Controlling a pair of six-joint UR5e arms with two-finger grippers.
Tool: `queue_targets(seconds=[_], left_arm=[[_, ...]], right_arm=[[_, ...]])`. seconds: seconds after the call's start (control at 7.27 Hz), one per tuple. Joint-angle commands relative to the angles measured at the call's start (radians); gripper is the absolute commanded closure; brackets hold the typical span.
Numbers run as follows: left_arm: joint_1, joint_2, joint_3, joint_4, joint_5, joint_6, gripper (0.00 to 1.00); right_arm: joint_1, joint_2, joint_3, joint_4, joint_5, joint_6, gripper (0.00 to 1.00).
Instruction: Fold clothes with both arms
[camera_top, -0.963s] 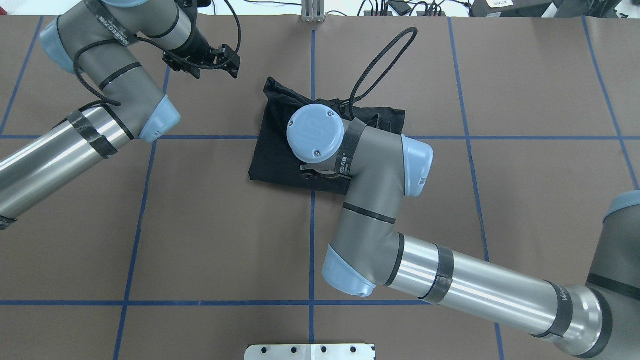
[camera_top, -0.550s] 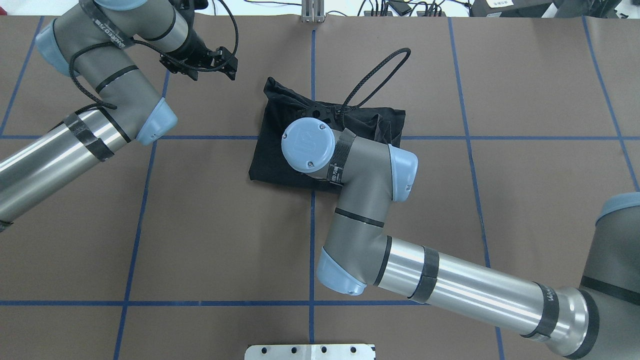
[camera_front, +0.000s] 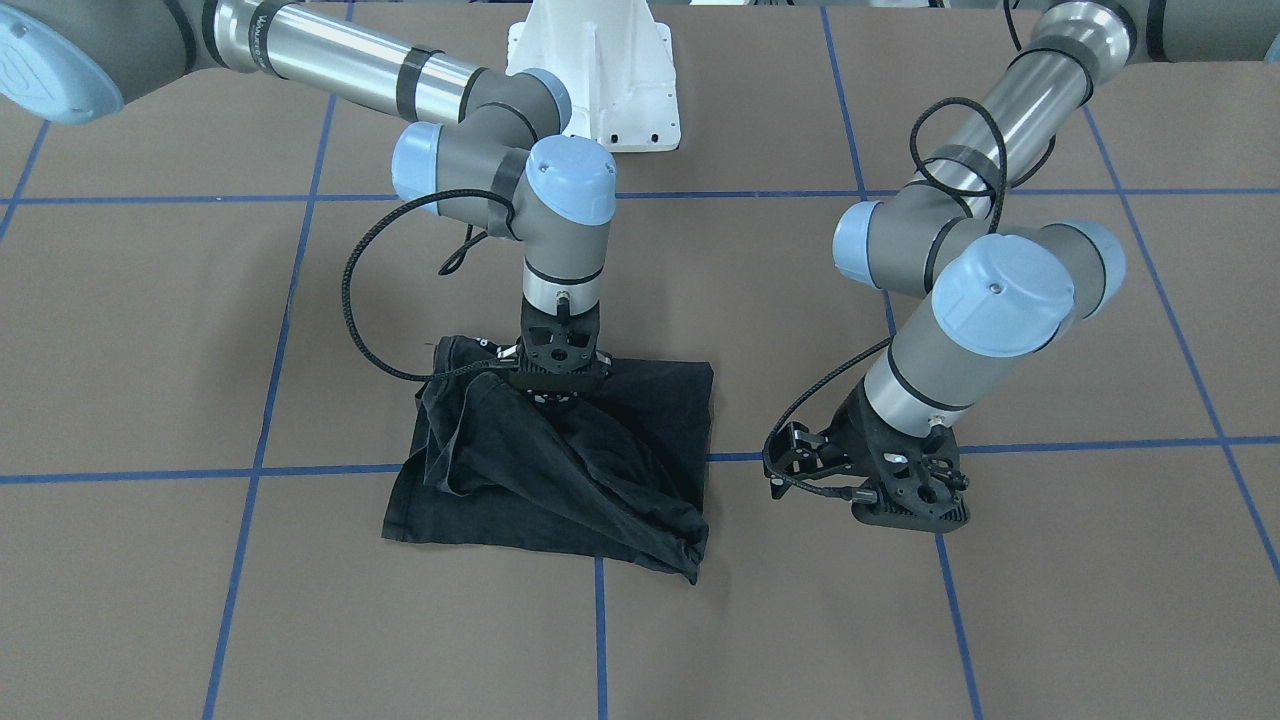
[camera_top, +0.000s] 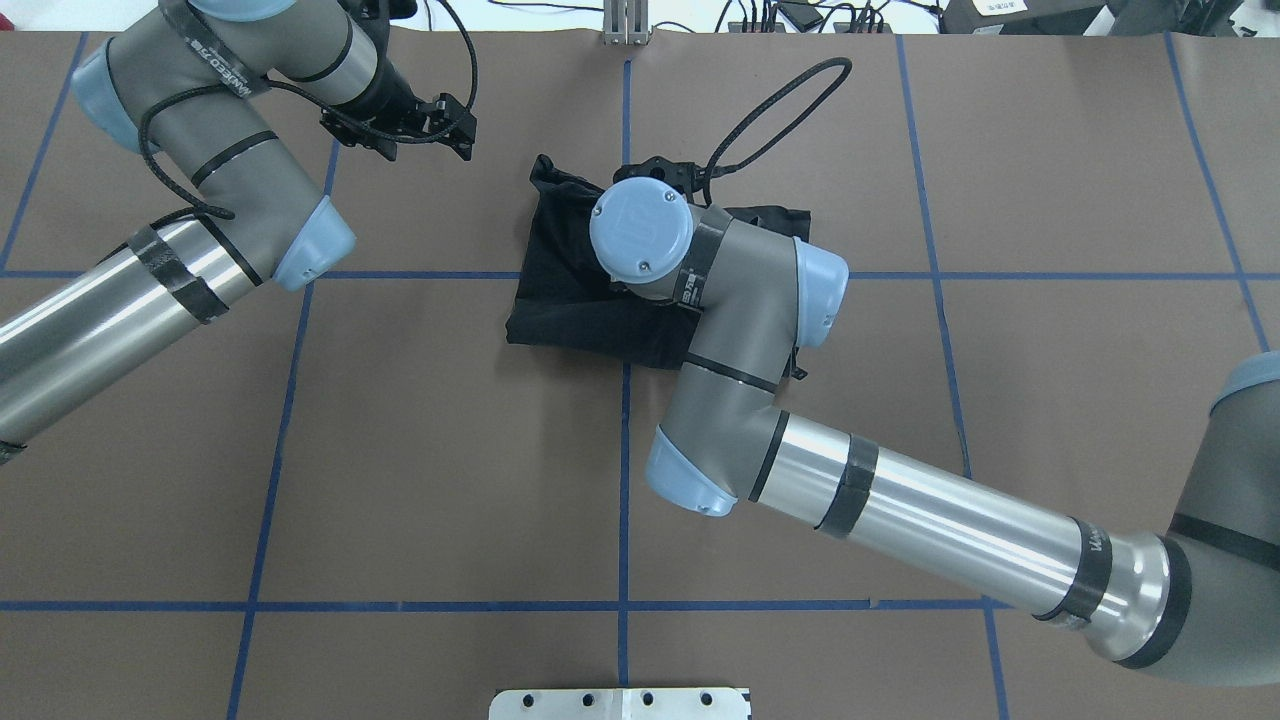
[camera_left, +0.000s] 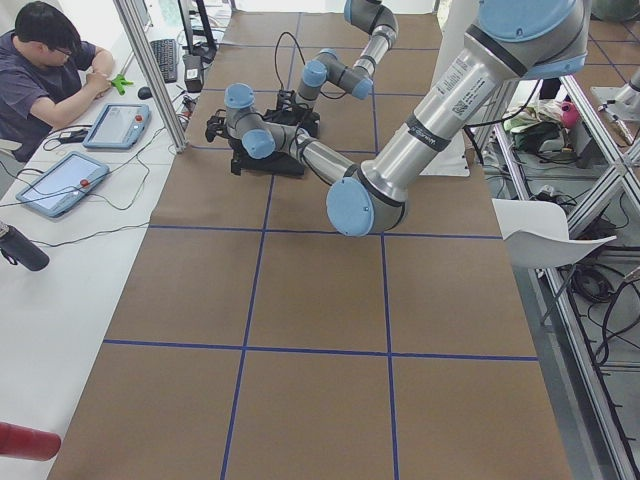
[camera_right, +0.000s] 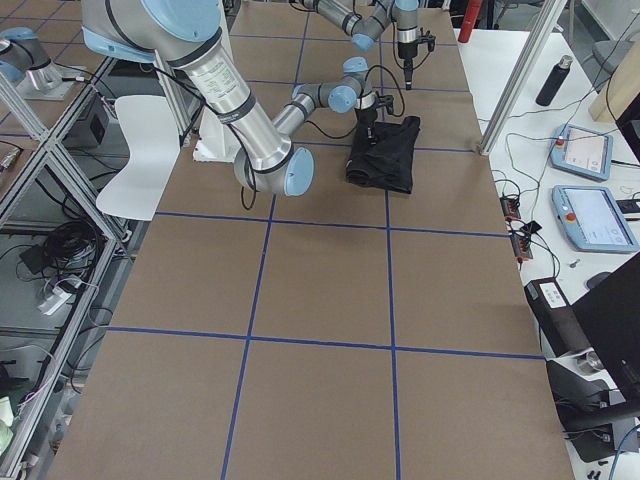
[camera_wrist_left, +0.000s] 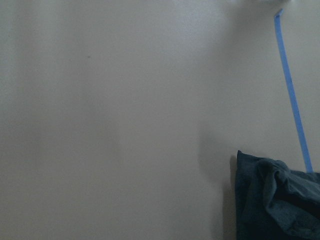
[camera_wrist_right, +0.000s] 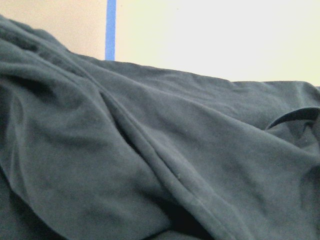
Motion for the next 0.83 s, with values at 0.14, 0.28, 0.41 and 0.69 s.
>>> queue_targets(seconds=[0.14, 0.28, 0.41, 0.69], left_arm=[[0.002, 0.000, -0.004, 0.000, 0.001, -0.005, 0.00], [0.002, 0.000, -0.004, 0.000, 0.001, -0.005, 0.00], [0.002, 0.000, -0.004, 0.000, 0.001, -0.005, 0.00], [0.002, 0.000, -0.004, 0.000, 0.001, -0.005, 0.00]], right_arm=[[0.079, -0.002, -0.007, 0.001, 0.004, -0.078, 1.00], [0.079, 0.000, -0.008, 0.001, 0.004, -0.088, 0.71], [0.076, 0.000, -0.022, 0.004, 0.004, -0.099, 0.01], [0.073, 0.003, -0.046, 0.004, 0.004, -0.096, 0.00]])
